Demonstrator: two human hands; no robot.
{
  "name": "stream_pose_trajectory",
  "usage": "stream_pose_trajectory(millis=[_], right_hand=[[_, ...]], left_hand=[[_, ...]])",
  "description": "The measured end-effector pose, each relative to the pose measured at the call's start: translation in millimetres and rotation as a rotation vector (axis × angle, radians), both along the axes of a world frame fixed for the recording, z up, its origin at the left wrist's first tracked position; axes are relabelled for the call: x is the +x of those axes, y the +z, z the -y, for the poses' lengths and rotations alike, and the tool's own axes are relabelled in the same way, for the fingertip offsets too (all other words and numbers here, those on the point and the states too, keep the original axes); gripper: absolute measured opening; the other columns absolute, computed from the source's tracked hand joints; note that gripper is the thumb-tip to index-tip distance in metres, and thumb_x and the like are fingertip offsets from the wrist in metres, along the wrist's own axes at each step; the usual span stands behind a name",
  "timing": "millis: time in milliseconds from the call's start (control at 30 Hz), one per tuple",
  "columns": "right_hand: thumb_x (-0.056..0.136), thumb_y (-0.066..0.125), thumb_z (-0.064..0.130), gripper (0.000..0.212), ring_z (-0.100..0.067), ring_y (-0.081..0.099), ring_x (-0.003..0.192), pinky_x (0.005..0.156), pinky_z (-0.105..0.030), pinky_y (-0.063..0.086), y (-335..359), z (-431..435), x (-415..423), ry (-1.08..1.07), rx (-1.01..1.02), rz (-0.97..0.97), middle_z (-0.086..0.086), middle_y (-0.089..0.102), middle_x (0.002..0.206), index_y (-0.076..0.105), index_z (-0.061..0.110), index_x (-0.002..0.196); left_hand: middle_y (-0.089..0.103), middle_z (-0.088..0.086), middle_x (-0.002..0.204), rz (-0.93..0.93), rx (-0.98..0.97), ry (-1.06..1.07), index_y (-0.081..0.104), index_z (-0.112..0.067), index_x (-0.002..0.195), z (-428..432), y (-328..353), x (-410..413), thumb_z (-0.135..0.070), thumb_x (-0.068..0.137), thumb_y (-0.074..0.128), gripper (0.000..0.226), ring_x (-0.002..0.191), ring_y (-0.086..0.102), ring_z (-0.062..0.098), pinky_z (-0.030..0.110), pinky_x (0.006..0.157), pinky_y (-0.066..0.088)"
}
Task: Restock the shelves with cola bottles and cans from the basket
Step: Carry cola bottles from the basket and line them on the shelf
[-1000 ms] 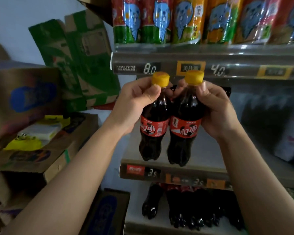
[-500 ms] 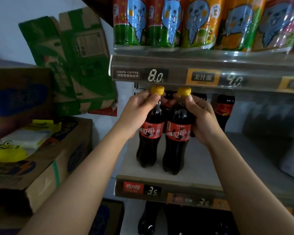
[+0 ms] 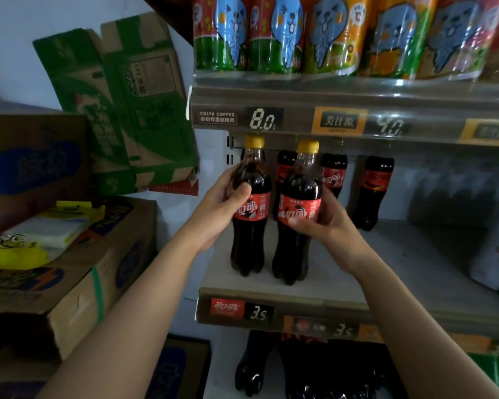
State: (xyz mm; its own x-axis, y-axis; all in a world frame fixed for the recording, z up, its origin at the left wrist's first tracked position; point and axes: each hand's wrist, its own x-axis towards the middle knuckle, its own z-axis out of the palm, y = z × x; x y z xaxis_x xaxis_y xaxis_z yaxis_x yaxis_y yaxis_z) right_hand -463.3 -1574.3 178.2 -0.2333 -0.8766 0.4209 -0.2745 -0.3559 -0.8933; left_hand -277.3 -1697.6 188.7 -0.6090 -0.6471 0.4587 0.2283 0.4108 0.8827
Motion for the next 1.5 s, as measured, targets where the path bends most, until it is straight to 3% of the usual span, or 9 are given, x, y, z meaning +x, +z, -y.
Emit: stream_pose_trajectory(millis=[100,200,367,433,500,733,967,1267,1500], right_hand=[[0.067,0.085,0.022,0.063,0.007,0.057,0.103,0.087,-0.016,0.048,-24,-5,-1,-0.11,0.178,-0.166,0.018,0.062,0.113,0.05,0.038,0.117],[0.067,0.086,0.031,0.062,0.003,0.056,0.105,0.082,-0.018,0.046,-40,-3,-2,-0.183,0.236,-0.245,0.02,0.061,0.111,0.05,0.035,0.117],[0.071,0.083,0.033,0.062,-0.005,0.056,0.106,0.091,-0.027,0.046,-39,9,-9,-0.23,0.256,-0.339,0.017,0.06,0.112,0.05,0.029,0.124],[0.073,0.081,0.031,0.064,-0.007,0.055,0.108,0.094,-0.031,0.046,-39,16,-14,-0.248,0.268,-0.354,0.015,0.059,0.114,0.049,0.028,0.128],[0.075,0.08,0.029,0.064,-0.009,0.055,0.111,0.097,-0.033,0.045,-40,26,-20,-0.277,0.266,-0.345,0.014,0.058,0.116,0.047,0.027,0.129],[0.078,0.078,0.021,0.065,-0.02,0.052,0.123,0.097,-0.028,0.04,-34,75,-43,-0.345,0.283,-0.257,-0.001,0.058,0.133,0.047,0.019,0.136],[0.08,0.077,0.02,0.063,-0.023,0.052,0.126,0.1,-0.03,0.039,-33,98,-48,-0.373,0.306,-0.214,-0.005,0.057,0.134,0.048,0.015,0.136],[0.082,0.075,0.018,0.061,-0.023,0.051,0.127,0.098,-0.026,0.038,-35,98,-45,-0.39,0.296,-0.2,-0.007,0.057,0.135,0.048,0.013,0.137],[0.081,0.076,0.019,0.062,-0.024,0.053,0.126,0.101,-0.03,0.041,-38,100,-45,-0.395,0.29,-0.177,-0.007,0.059,0.133,0.048,0.012,0.137]], left_hand=[[0.063,-0.014,0.123,0.13,0.034,0.013,0.048,-0.036,0.128,4,-28,8,-0.03,0.073,0.072,0.061,0.116,0.058,0.002,0.032,0.103,0.045],[0.063,-0.018,0.115,0.253,0.033,0.069,0.054,-0.034,0.119,7,-48,12,-0.02,0.069,0.078,0.057,0.107,0.057,-0.006,0.033,0.107,0.041],[0.068,-0.01,0.118,0.276,-0.04,0.116,0.06,-0.025,0.123,21,-57,6,-0.044,0.057,0.087,0.073,0.111,0.063,0.005,0.032,0.099,0.048],[0.068,-0.014,0.116,0.261,-0.055,0.169,0.06,-0.03,0.119,31,-61,-2,-0.042,0.063,0.084,0.063,0.11,0.062,0.002,0.031,0.099,0.048],[0.065,-0.017,0.115,0.238,-0.044,0.202,0.058,-0.033,0.118,39,-64,-11,-0.03,0.073,0.08,0.05,0.109,0.06,-0.001,0.029,0.101,0.047],[0.057,-0.011,0.123,0.226,-0.012,0.23,0.05,-0.02,0.135,63,-59,-38,-0.02,0.083,0.073,0.057,0.117,0.053,0.006,0.025,0.099,0.04],[0.056,0.0,0.137,0.264,-0.015,0.257,0.045,-0.017,0.14,80,-57,-52,-0.021,0.085,0.071,0.062,0.126,0.049,0.014,0.026,0.1,0.038],[0.055,0.003,0.138,0.291,-0.022,0.253,0.044,-0.016,0.141,83,-58,-52,-0.02,0.085,0.07,0.061,0.129,0.05,0.018,0.029,0.103,0.038],[0.057,0.003,0.135,0.303,-0.042,0.258,0.044,-0.012,0.14,81,-55,-53,-0.016,0.088,0.068,0.058,0.117,0.05,0.007,0.022,0.095,0.037]])
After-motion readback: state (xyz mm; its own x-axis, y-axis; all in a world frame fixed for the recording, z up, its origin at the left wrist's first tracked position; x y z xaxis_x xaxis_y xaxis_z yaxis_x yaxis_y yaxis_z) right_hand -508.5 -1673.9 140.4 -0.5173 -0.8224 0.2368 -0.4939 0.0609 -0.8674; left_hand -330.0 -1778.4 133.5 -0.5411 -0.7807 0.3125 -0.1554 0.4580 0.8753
